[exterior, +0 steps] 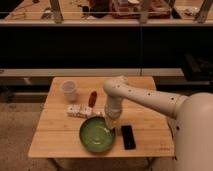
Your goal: Push the ceramic bowl across the table
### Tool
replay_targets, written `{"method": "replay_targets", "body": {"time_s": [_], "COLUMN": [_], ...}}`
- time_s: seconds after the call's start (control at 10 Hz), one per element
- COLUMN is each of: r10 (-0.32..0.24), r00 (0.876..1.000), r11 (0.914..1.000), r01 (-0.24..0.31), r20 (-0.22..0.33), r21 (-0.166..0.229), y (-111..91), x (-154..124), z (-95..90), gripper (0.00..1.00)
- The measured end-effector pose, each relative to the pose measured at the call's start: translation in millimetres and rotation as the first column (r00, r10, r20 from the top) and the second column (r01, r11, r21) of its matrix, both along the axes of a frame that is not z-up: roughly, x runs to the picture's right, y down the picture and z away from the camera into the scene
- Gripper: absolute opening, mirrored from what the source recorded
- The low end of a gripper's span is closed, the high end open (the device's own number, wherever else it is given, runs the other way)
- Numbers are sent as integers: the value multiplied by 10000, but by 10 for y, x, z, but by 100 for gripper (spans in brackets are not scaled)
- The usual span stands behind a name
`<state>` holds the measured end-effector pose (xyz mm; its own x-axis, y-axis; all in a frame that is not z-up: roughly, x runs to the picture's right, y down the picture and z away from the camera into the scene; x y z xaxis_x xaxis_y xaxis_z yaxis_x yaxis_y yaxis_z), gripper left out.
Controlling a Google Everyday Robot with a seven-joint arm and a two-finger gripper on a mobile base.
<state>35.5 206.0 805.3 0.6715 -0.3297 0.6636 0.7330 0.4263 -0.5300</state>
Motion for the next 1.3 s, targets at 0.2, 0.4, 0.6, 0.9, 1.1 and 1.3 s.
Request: {"method": "replay_targets", "body": {"time_s": [0.2, 0.4, 0.6, 0.9, 1.1, 1.3], "r10": [118, 215, 280, 464, 692, 693], "r00": [9998, 9994, 9993, 9981, 9973, 9975], "r11": [9999, 9994, 9989, 9968, 9934, 9930], "r01": [-120, -222, -289, -489, -710, -704], "r20": [-153, -262, -262, -401, -230, -139], "r21": [-119, -257, -363, -630, -901, -951], "y": [81, 120, 215, 432, 433, 391], "x": [200, 336, 371, 447, 543, 526], "z": [-47, -62, -55, -190, -167, -132], "gripper": [23, 23, 23, 19, 4, 3]}}
